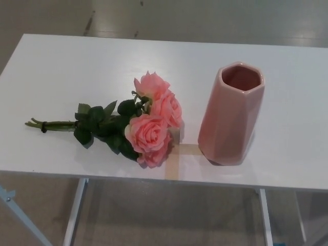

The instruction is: Use the left hand to pick up the rose and then lift and insert it into the pink vase.

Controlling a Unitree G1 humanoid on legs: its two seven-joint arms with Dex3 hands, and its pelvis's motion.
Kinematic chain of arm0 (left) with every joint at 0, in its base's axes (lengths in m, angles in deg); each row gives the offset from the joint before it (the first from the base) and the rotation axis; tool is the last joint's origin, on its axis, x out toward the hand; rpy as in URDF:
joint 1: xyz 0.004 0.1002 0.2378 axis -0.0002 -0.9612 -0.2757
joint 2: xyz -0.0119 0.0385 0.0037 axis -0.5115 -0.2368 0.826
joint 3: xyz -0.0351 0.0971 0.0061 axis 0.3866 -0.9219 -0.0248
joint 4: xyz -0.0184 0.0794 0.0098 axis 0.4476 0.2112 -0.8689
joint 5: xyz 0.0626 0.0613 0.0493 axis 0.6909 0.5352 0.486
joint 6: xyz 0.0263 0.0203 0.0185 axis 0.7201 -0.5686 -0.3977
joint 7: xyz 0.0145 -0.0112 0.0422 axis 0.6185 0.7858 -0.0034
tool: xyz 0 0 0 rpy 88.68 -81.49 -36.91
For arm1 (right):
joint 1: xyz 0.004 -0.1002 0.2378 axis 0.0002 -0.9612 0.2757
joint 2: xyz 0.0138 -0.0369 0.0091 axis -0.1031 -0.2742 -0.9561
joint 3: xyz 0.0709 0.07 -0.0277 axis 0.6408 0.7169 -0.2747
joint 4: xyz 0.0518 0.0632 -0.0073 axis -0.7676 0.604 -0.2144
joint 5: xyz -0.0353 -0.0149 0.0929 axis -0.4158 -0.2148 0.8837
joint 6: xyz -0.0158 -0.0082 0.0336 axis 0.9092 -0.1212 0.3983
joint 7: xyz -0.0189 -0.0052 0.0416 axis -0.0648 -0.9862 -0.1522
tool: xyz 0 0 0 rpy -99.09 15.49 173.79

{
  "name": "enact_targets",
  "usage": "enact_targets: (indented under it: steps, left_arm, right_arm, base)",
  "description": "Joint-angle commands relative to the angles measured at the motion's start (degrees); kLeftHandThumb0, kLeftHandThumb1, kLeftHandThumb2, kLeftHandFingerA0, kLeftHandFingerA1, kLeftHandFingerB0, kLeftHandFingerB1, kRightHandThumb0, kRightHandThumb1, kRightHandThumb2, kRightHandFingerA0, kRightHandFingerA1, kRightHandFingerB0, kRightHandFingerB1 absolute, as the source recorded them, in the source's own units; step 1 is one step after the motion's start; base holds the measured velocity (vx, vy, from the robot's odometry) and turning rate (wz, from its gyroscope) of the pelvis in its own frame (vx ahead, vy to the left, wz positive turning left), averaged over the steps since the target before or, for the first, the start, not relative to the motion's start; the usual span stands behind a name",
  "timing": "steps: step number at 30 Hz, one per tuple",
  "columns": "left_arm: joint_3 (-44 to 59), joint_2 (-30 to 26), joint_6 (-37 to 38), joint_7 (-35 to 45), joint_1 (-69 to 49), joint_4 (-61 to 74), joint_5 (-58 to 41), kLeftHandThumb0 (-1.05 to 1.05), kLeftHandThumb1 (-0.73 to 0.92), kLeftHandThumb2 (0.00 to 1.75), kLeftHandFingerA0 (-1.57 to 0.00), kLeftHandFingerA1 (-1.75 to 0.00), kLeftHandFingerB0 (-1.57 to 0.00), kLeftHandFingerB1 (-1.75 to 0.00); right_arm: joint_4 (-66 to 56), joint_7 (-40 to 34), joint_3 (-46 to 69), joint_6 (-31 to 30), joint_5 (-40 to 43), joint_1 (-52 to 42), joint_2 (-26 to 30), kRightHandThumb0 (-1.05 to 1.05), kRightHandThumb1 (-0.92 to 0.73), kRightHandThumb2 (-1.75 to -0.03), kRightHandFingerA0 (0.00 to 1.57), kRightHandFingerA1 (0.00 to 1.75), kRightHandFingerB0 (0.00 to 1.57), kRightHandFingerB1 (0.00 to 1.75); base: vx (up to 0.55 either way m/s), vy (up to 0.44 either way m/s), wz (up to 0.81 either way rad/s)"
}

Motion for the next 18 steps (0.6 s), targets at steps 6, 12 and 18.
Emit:
enact_targets:
  steps: [6, 12, 18]
  left_arm:
    - [15.51, -2.21, -9.6, 19.52, -11.16, 30.07, -32.48, -0.57, 0.34, 0.65, -0.33, -0.45, -0.28, -0.38]
    - [17.39, -0.26, -2.92, 6.25, -3.12, 38.24, -26.42, -0.26, 0.13, 0.78, -0.11, -0.53, -0.1, -0.5]
    - [14.3, -5.4, -8.04, -1.8, 8.27, 42.16, -15.58, -0.58, 0.37, 0.66, -0.1, -0.34, -0.19, -0.36]
  right_arm:
    - [0.71, 0.79, 0.02, -0.33, 0.33, 0.18, 0.65, -0.4, -0.65, -0.6, 0.7, 0.43, 0.59, 0.39]
    - [0.67, 1.33, -0.24, -0.46, 0.18, 0.04, 0.48, -0.37, -0.53, -0.92, 0.63, 0.63, 0.47, 0.55]
    - [0.97, 1.02, -0.74, -1.12, -0.27, 0.42, 0.45, -0.36, -0.53, -0.92, 0.63, 0.63, 0.48, 0.55]
  base:
    - [0.0, 0.0, 0.0]
    - [0.0, 0.0, 0.0]
    - [0.0, 0.0, 0.0]
